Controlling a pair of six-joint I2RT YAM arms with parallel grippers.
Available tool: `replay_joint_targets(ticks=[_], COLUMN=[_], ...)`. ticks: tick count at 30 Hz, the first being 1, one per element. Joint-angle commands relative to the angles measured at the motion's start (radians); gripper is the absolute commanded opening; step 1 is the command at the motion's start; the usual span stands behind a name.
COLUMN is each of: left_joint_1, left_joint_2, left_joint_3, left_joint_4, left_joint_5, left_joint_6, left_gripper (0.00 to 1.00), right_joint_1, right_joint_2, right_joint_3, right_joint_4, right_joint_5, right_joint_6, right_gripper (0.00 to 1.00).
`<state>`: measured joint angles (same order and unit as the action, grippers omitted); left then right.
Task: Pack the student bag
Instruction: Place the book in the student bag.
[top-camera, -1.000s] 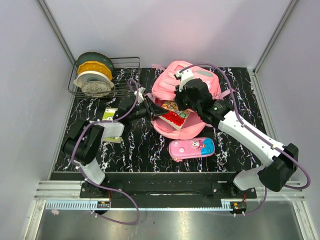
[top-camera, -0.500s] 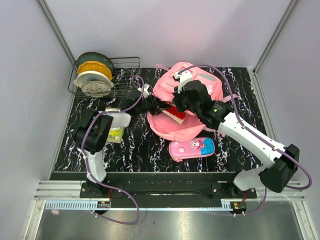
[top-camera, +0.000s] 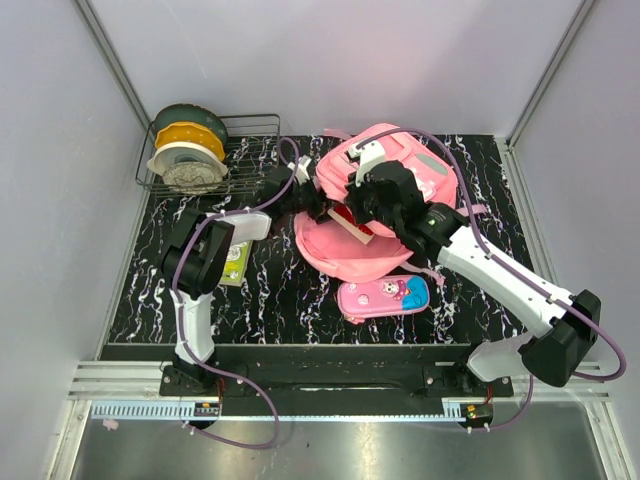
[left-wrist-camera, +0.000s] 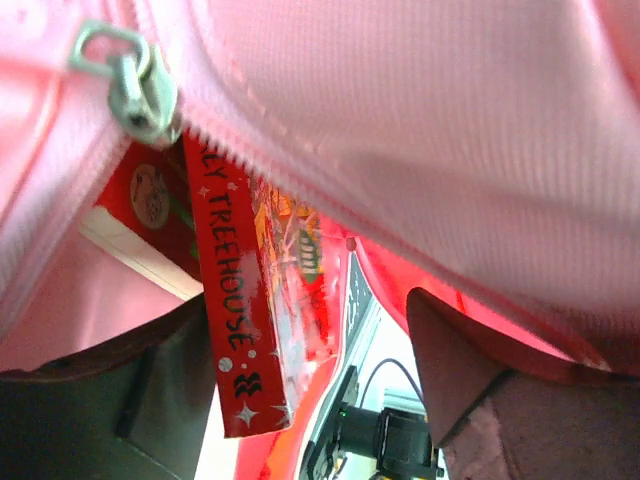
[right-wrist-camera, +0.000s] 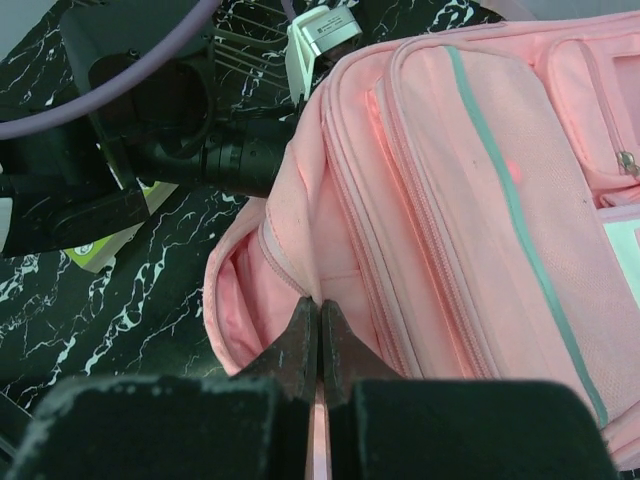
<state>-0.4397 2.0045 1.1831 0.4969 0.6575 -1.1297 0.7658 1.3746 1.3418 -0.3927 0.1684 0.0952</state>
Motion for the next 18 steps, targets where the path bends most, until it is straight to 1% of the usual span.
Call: replay_joint_targets(ticks=[1,2,3,4,5,11,18], left_joint_1=[-0.011,-0.011,-0.011,-0.011,-0.011,-0.011,-0.008], left_joint_2=[-0.018,-0.023,-0.041,-0.056,-0.07,-0.187,-0.302], left_joint_3=[0.052,0.05,0.024,0.006,-0.011,-0.138,-0.229], left_joint_4=[0.03,0.022,0.026,0.037,0.034,-0.004,-0.06], left_joint_5=[0.037,0.043,0.041,0.034,0.024,-0.012,-0.062], left_joint_6=[0.054,0.06,0.061,0.068,0.077,0.146,0.203], left_gripper=[0.8,0.84,0.85,0.89,0.97,0.98,0.99], right_joint_1=[0.026,0.027,0.026,0.026,0.026,0.023,0.012], right_joint_2=[-0.066,-0.066,-0.066,-0.063,-0.06,-0.032,0.0], right_joint_3=[0.022,0.02,0.019,0.017,0.017,0.034,0.056], right_joint_4=[0.117,0.115,0.115,0.115,0.114,0.097,0.078], right_joint_5=[-0.017,-0.004,0.003,0.011,0.035,0.089,0.072], right_joint_6=[0.02,0.024,0.024,0.028,0.026,0.029,0.044], right_gripper=[0.0,0.0,0.0,0.0,0.0,0.0,0.0])
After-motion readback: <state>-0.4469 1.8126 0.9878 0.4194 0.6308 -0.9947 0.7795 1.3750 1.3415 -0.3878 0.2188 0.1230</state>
